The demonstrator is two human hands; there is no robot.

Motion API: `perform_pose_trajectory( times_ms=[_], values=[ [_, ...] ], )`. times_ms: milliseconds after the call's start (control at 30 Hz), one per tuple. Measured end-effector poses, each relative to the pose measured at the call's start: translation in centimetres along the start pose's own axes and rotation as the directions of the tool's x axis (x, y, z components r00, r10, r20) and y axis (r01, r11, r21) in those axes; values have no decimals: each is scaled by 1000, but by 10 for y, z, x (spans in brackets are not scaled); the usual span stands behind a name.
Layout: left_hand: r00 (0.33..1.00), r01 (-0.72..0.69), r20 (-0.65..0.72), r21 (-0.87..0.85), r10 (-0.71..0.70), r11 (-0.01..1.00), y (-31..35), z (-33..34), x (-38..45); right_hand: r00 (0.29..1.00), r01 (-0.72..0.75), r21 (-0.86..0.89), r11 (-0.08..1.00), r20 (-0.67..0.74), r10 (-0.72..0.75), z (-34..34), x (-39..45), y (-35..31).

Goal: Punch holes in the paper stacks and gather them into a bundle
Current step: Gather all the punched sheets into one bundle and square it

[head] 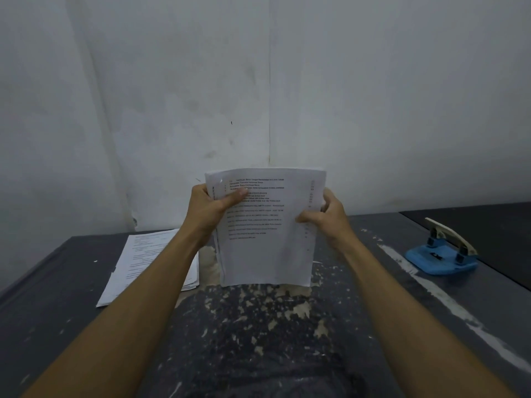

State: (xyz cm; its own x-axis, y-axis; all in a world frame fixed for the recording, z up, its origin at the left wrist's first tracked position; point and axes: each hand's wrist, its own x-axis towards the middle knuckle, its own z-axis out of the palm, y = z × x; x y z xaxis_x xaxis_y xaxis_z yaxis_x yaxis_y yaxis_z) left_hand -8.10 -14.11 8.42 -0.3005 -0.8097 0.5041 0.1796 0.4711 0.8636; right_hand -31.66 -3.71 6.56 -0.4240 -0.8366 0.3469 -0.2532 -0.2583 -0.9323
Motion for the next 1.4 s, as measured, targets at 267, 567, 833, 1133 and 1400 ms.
perform_pose_trajectory(
  times_ms=[267,567,833,1133,1400],
  values=[
    [981,190,-33,41,-189,981,-48,-10,-38,987,-149,18,989,70,147,14,-17,43],
    [958,247,-201,203,-207,948,-33,-65,-21,959,-185,27,982,224,174,80,-1,2],
    [746,577,-463,91,-478,812,-36,-157,-16,934,-299,-98,949,173,312,191,13,1],
    [758,617,-449,258,-474,743,-67,-224,-3,936,-261,-270,927,162,311,275,42,26],
    [805,581,-460,485,-375,654,-112,-243,6,946,-186,-488,853,146,290,319,56,63]
  ],
)
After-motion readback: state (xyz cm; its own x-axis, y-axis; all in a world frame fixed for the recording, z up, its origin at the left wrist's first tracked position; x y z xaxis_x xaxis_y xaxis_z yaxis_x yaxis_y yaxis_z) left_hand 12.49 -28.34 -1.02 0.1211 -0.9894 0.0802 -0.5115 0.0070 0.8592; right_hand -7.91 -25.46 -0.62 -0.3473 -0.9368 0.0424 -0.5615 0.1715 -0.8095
